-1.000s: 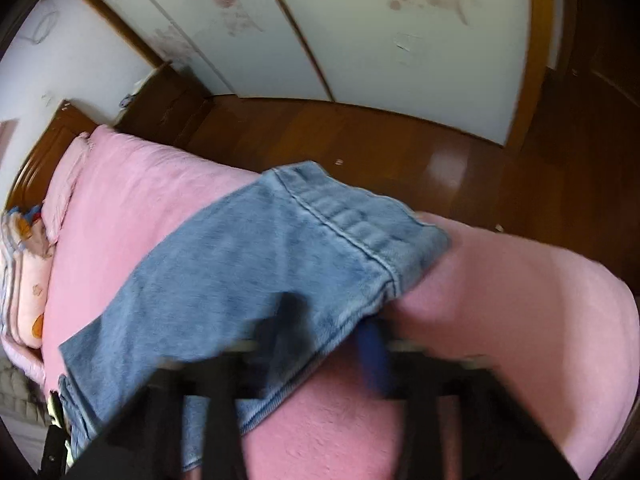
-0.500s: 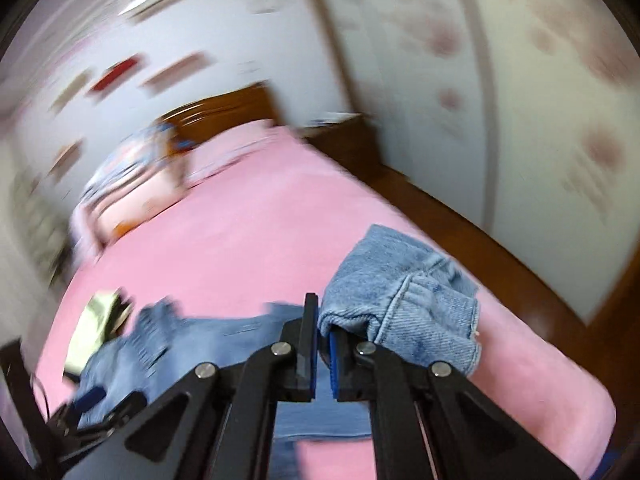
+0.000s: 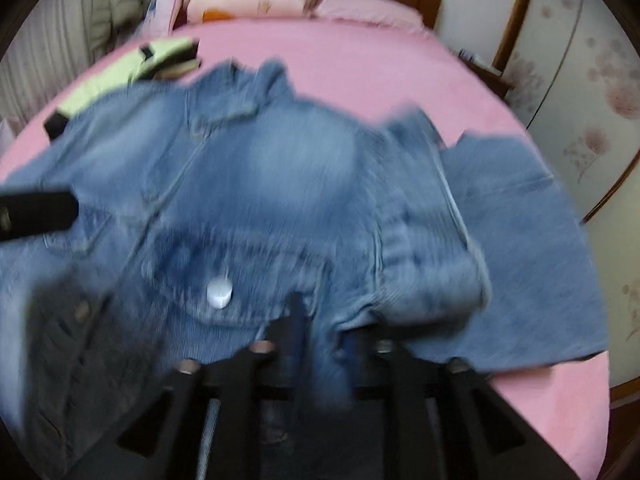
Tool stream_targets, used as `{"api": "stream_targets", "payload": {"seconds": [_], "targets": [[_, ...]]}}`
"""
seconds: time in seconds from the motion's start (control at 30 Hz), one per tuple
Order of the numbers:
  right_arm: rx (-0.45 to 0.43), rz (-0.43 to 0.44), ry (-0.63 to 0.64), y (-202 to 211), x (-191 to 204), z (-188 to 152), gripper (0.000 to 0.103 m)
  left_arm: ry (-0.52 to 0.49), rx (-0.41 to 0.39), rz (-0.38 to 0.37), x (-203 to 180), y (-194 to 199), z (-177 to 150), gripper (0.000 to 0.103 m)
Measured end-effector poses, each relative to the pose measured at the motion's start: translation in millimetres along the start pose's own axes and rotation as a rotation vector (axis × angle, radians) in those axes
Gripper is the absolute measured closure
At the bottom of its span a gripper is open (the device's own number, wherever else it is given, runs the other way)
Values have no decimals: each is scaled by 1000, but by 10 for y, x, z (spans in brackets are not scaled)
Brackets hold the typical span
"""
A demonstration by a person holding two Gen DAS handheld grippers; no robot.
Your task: Fold large clothes
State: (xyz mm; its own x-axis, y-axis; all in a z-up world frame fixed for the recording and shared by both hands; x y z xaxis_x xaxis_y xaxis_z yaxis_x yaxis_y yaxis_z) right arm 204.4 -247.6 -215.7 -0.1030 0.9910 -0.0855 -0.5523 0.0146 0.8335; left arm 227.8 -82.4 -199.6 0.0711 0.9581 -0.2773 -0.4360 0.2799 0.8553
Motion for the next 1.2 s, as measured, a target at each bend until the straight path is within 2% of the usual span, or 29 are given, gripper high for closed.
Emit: {"api": "stream_targets", "payload": {"seconds": [0.07,0.13,0.27,0.47,0.53,0.7,0.93,1.03,1.13,1.17,1.2], "targets": [[-12,28,-10,93,-7,-95,51,-16,-5,-23,-46,-18,-35,1],[-37,31,-18,263,-56,-134,46,-44,-12,-47,-125,-36,-41,1],[-86,38,-57,510,-123,-154,46,-90,-11,-106,-306,-66,-113,1],[-130,89,-209,861,-354,-307,46,-112,23,-179,-501,-191,-179,1],[-126,101,-254,882,-416,-371,46,-104,37,-202,-534,-264,-170,5],[-100,100,-311,889,-547,-549,46,-31,130,-308,-571,-539,-180,36],[-91,119,-366,873,-652,-687,46,92,159,-413,-611,-700,-146,36],[-90,123,-375,869,-671,-710,46,118,173,-428,-675,-790,-118,37],[-85,125,-383,849,-693,-725,46,118,169,-385,-739,-845,-98,41],[-84,128,-387,845,-702,-731,46,111,164,-363,-763,-849,-87,49],[-84,128,-390,843,-708,-737,46,102,161,-336,-767,-857,-72,65]]}}
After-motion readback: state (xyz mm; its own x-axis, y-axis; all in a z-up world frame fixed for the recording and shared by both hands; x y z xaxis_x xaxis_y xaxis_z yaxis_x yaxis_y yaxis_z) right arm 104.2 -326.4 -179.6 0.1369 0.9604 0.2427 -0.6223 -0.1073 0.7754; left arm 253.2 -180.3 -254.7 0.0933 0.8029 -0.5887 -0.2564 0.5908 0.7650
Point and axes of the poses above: each gripper's, at about its wrist camera, not at the fingertips, and y roughly against the way its jaws point, x to its left, z to its top, the point moved 4 cm from there along -y, roughly the way its jaws point, and after that the axes turned 3 degrees about -x, right-handed, at the moved point
